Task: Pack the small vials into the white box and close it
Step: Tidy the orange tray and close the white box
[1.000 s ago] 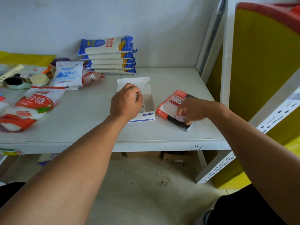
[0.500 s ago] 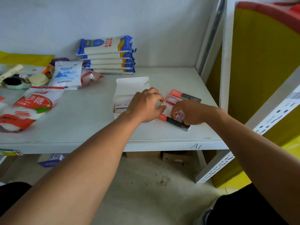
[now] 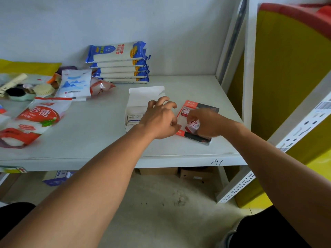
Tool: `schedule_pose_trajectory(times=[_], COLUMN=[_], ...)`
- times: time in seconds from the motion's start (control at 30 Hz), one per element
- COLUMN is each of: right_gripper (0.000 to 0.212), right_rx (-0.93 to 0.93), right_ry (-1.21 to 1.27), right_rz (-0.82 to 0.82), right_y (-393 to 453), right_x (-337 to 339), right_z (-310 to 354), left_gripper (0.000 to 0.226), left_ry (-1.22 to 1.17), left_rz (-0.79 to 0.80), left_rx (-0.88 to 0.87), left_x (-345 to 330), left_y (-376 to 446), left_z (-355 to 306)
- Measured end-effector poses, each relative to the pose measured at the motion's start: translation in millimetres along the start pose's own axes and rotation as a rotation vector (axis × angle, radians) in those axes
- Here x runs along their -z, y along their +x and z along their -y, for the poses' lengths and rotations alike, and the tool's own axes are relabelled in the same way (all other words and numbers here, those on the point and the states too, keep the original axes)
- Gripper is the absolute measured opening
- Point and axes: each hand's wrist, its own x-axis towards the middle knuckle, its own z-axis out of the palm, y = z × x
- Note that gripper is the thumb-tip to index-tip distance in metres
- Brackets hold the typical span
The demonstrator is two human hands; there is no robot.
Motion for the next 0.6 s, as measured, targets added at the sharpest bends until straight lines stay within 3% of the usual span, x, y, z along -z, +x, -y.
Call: schedule_pose_trajectory(times=[0.13,0.3,0.4,0.53,0.6], right_gripper=[0.041,0.037,0.027,0.017,0.022], right_rx=[-0.078,-0.126,-0.173,-0.220,-0.252], right_ry=[0.185,0.355,0.264,0.023,-0.064], right_rz=[-0.193,-0.246,-0.239,-0.214,-0.211], right_y=[-0.5,-1.6,-1.5,-2.0,-1.6], right_x=[3.5,8.0,8.8,5.1,2.8], right_z=[-3.3,-4.2,-8.8,-15.7,-17.7], left_gripper=[0.037,0.039,0.037,0.053,0.054], left_ry=[-0.017,-0.170,-0.154,-0.015,0.036], left_rz=[0.019,-0.037,0.006,0.056,0.050], left_rx=[-0.022,0.020,0.023,-0.058,-0.083], left_x=[2.5,3.1,4.3,7.5,7.8], left_y=[-1.3,-5.8,-7.8,-9.2,-8.0], left_z=[-5.6,-2.1,2.0,0.2,-1.9])
